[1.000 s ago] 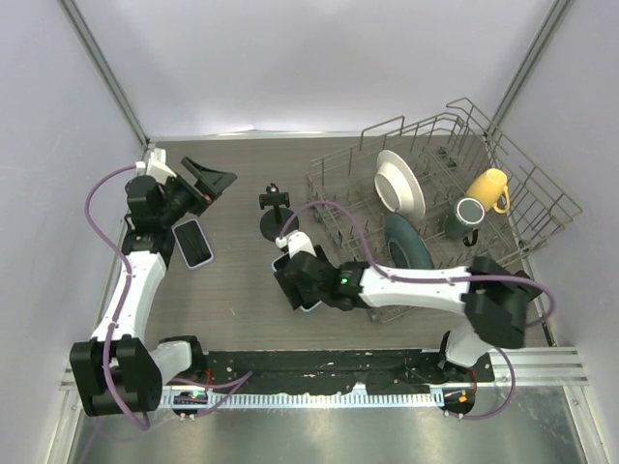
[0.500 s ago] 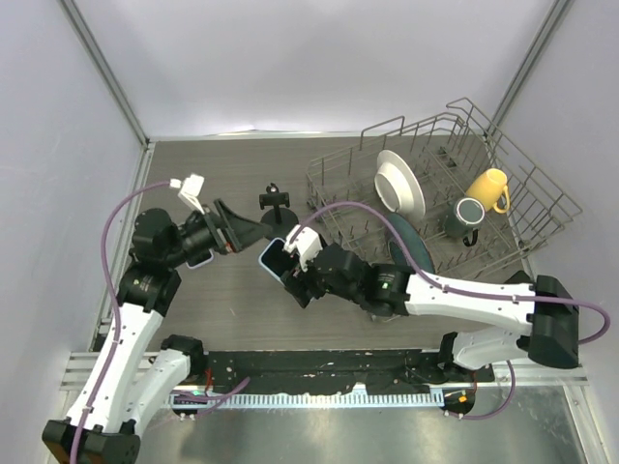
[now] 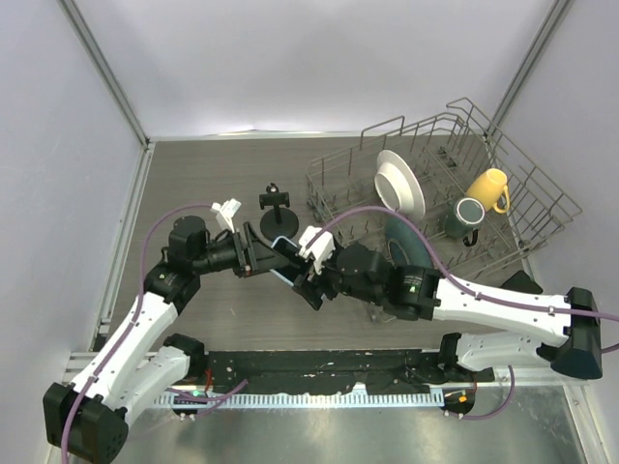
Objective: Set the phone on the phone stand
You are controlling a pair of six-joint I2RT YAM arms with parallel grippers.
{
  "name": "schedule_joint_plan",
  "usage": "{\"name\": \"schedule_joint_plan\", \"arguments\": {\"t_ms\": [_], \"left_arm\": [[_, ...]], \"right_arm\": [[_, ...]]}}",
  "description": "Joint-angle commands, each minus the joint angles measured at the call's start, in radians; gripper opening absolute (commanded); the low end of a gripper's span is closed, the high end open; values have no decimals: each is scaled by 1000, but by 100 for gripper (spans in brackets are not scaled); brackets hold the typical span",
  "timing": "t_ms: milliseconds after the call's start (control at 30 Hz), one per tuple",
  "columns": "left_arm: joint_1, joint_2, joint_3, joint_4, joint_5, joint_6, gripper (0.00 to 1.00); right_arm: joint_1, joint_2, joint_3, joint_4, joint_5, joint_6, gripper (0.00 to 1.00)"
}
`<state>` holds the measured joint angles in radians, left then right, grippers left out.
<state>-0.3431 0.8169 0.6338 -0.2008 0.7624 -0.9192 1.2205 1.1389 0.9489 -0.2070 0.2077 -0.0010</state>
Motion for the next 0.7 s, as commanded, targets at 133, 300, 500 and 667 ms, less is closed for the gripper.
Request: {"name": "schedule_joint_plan", "arguments": {"t_ms": [133, 300, 500, 667], "left_arm": [[-28, 31, 32, 132, 153, -53, 22], [-28, -2, 146, -38, -1, 81, 0], [-28, -183, 339, -206, -409, 267, 0], [-28, -228, 395, -206, -531, 281, 0]], "right_arm": [[30, -5, 83, 32, 50, -93, 0], [30, -10, 61, 73, 140, 51, 72], [28, -50, -33, 182, 183, 396, 88], [28, -5, -18, 202, 121, 551, 89]]}}
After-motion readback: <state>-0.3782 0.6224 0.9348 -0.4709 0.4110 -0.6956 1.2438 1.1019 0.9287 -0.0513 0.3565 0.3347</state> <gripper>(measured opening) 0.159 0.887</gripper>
